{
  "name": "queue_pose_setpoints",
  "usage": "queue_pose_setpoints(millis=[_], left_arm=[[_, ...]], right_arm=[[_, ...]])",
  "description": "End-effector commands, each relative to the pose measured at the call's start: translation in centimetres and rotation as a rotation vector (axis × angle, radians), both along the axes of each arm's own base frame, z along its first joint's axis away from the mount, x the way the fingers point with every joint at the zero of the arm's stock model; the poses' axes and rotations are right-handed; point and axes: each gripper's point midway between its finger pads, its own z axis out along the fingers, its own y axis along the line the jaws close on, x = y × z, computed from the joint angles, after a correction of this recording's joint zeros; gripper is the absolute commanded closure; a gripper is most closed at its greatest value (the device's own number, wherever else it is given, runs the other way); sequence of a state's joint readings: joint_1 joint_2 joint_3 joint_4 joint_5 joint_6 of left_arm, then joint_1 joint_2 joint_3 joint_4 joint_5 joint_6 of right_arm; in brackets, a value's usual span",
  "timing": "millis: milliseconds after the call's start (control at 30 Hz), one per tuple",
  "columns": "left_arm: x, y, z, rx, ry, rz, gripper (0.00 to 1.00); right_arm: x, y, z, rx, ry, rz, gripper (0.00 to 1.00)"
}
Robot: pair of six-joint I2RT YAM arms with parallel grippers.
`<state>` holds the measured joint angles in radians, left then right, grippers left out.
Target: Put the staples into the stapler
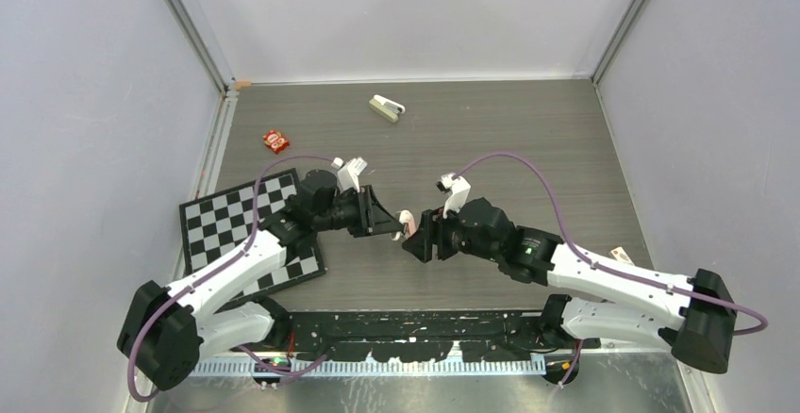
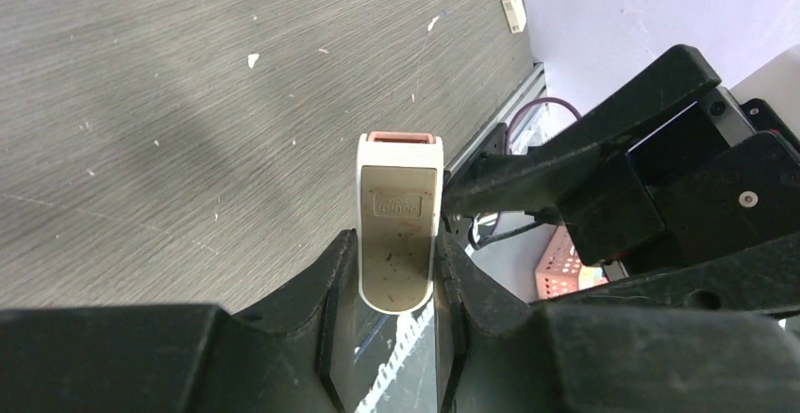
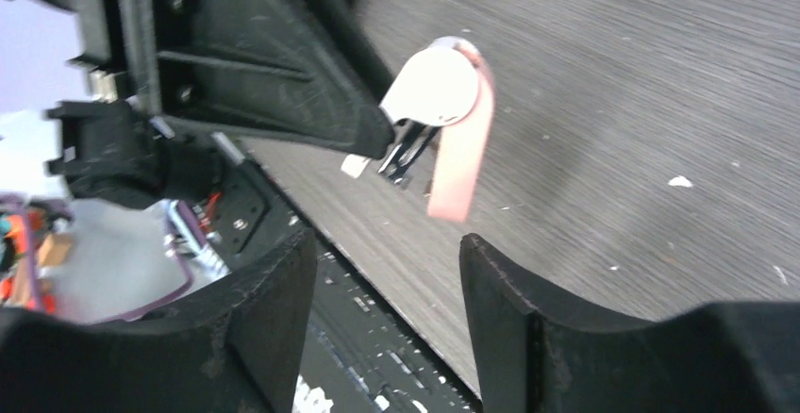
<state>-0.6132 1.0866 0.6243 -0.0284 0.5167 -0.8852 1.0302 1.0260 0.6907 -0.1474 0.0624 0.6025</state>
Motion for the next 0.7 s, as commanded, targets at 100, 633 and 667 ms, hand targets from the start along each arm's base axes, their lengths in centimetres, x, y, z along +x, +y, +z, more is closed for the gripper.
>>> queue_pose_setpoints(millis=[100, 633, 667], left_arm=[[-0.9, -0.1, 6.0, -0.062, -0.284, -0.13, 1.0], [-5.4, 0.6, 11.1, -0.226, -0.568, -0.313, 1.0], [-5.5, 0.6, 11.3, -0.237, -0.572, -0.318, 1.0]], right_arm=[[-2.6, 0.6, 3.7, 0.162, -0.03, 0.16, 0.5], [-2.8, 1.3, 7.6, 0.376, 0.01, 0.329, 0.42], [-2.9, 1.6, 7.8, 0.388, 0.01, 0.345, 0.42]])
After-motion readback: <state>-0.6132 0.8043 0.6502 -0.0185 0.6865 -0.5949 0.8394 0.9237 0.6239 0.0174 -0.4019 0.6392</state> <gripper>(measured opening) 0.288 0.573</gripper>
